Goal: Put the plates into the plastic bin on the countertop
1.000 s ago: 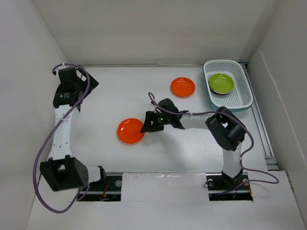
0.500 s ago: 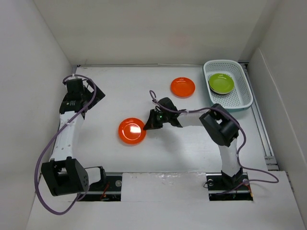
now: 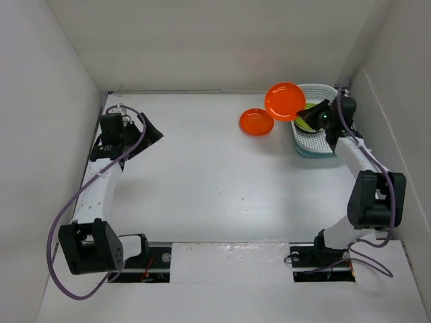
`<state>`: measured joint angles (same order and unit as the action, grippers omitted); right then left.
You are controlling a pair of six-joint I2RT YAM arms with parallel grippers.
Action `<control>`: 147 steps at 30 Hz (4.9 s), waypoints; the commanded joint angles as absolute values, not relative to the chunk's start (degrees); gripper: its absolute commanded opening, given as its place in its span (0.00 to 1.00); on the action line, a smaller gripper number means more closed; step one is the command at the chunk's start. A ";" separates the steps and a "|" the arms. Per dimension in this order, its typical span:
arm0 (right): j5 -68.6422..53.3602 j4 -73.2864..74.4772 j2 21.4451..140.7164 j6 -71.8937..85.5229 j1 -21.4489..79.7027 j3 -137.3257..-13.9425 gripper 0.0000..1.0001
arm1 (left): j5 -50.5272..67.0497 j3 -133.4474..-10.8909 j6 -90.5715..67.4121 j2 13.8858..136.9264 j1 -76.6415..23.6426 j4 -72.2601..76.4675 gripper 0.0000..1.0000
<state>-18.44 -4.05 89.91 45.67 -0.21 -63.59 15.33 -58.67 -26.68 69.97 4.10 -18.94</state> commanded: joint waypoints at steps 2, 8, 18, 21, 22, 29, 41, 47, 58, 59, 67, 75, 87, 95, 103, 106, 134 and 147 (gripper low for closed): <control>-13.28 -0.62 90.70 50.26 -9.30 -63.98 0.00 | 22.23 -57.39 -25.31 70.04 4.13 -15.47 1.00; -9.84 -0.09 98.07 52.38 -15.63 -69.60 0.00 | 25.22 -56.87 -25.31 73.03 4.13 -14.15 1.00; -9.04 -0.09 105.46 52.38 -18.80 -76.72 0.00 | 26.03 -59.84 -28.83 82.52 1.35 -13.17 1.00; -9.67 1.14 106.79 51.69 -19.34 -79.01 0.17 | 21.64 -64.24 -30.49 85.24 -3.50 -13.89 1.00; -10.71 1.75 106.79 51.68 -19.34 -79.01 0.31 | 20.14 -67.12 -31.80 86.04 -7.17 -13.89 1.00; -12.82 1.76 100.20 51.68 -18.81 -76.46 0.82 | 12.92 -86.80 -35.24 99.65 -19.23 -18.81 1.00; -16.87 5.97 76.94 48.00 -8.80 -64.26 1.00 | 15.38 -118.64 -37.35 129.01 -27.42 -17.84 1.00; -24.33 7.82 66.55 45.62 -7.91 -57.41 1.00 | 18.72 -122.87 -39.02 138.33 -27.42 -14.68 0.91; -30.75 12.65 58.62 42.81 -8.96 -52.91 0.99 | 19.51 -125.76 -42.01 147.55 -27.42 -11.43 0.49; -30.76 13.18 58.62 42.80 -8.96 -52.91 0.99 | 20.12 -126.55 -42.79 148.44 -27.42 -11.43 0.49; -33.92 13.18 56.95 42.80 -9.49 -50.36 0.96 | 21.62 -132.63 -46.58 154.16 -27.42 -10.11 0.42; -35.50 12.57 56.95 42.28 -10.63 -48.78 0.95 | 21.09 -133.15 -49.83 155.57 -27.42 -8.26 0.00; -32.61 9.67 60.20 40.43 -5.19 -48.86 0.94 | 16.52 -101.10 -41.40 119.56 -26.81 -4.22 0.00; -26.20 6.25 68.19 40.52 3.86 -52.99 0.94 | 20.83 -81.49 -40.25 99.51 -27.33 -0.89 0.00; -30.84 -2.36 75.23 39.81 7.46 -54.76 0.93 | 23.91 -73.05 -38.33 90.53 -27.33 -0.88 0.00; -30.15 -2.99 76.37 40.43 9.66 -55.37 0.93 | 23.29 -72.51 -37.62 89.04 -27.33 -2.20 0.00; -8.81 -5.27 87.18 54.84 -7.71 -65.03 0.00 | 1.22 -75.85 -31.91 72.69 -24.79 -24.43 1.00; -7.65 2.01 109.59 51.94 -18.19 -84.37 0.00 | 5.36 -72.25 -24.35 59.95 -24.79 -28.74 1.00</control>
<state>-7.20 0.43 107.79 53.21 -18.37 -80.01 4.97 -73.23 -26.87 63.00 -24.73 -28.29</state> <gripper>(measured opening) 0.067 0.993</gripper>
